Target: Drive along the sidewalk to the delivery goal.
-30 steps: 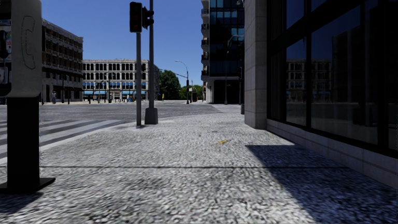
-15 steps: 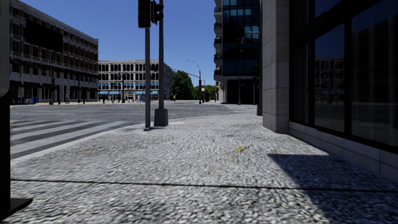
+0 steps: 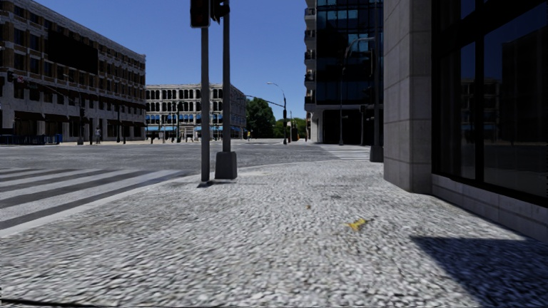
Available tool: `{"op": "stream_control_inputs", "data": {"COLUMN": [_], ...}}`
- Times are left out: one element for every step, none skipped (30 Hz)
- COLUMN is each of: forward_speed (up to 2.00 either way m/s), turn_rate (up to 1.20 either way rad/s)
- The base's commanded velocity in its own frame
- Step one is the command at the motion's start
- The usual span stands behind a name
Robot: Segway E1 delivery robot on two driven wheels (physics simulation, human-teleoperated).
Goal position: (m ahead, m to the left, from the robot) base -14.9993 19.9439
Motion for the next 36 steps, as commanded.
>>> {"op": "stream_control_inputs", "data": {"forward_speed": [1.53,1.53,1.53,1.53,1.53,1.49,1.48,1.48,1.46,1.45,1.41,1.37,1.36,1.36,1.35,1.35,1.34,1.34,1.34,1.31,1.29,1.29,1.29,1.29,1.29,1.29,1.29,1.29,1.29,1.29,1.29,1.29,1.29,1.29,1.29,1.29], "turn_rate": [0.24,0.28,0.28,0.36,0.40,0.41,0.42,0.42,0.43,0.44,0.44,0.45,0.45,0.45,0.45,0.46,0.50,0.51,0.51,0.52,0.52,0.52,0.53,0.53,0.53,0.53,0.54,0.58,0.58,0.62,0.64,0.64,0.64,0.64,0.64,0.64]}}
